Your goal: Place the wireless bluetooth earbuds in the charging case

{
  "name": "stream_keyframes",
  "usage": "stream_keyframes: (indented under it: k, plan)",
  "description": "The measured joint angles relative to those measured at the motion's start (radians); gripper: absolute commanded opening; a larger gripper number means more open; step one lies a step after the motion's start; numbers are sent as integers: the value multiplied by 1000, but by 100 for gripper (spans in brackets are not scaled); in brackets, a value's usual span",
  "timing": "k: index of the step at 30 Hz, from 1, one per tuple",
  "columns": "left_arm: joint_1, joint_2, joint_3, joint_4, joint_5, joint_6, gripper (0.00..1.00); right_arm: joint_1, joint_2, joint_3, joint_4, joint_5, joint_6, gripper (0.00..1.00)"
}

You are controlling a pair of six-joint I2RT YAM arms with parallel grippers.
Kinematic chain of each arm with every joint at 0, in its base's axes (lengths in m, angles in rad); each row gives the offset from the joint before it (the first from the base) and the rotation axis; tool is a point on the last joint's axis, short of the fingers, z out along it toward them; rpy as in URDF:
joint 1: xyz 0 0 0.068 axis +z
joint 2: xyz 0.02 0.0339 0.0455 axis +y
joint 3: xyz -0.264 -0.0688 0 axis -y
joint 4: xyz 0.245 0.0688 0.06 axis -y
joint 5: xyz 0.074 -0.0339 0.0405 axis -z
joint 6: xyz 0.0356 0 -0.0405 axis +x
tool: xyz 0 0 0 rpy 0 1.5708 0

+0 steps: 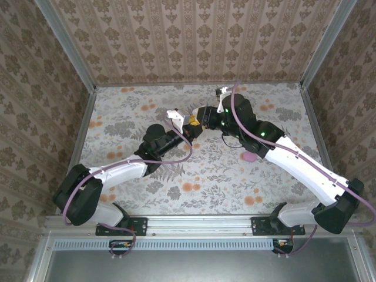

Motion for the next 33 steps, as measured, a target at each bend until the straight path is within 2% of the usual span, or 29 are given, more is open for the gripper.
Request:
stream_keyframes:
  k: [12, 21, 28, 33]
  plan:
    - [4, 0, 0, -8, 16, 14, 24, -1, 54, 22, -3, -42, 0, 27]
    - [3, 0, 0, -6, 44, 38, 23, -1, 53, 47, -41, -42, -37, 32]
    - [51, 0, 1, 0, 219, 103, 24, -24, -60, 48, -66, -31, -105, 36]
    - [97, 0, 2, 0, 373, 131, 24, -143, -143, 84, -143, -70, -149, 46]
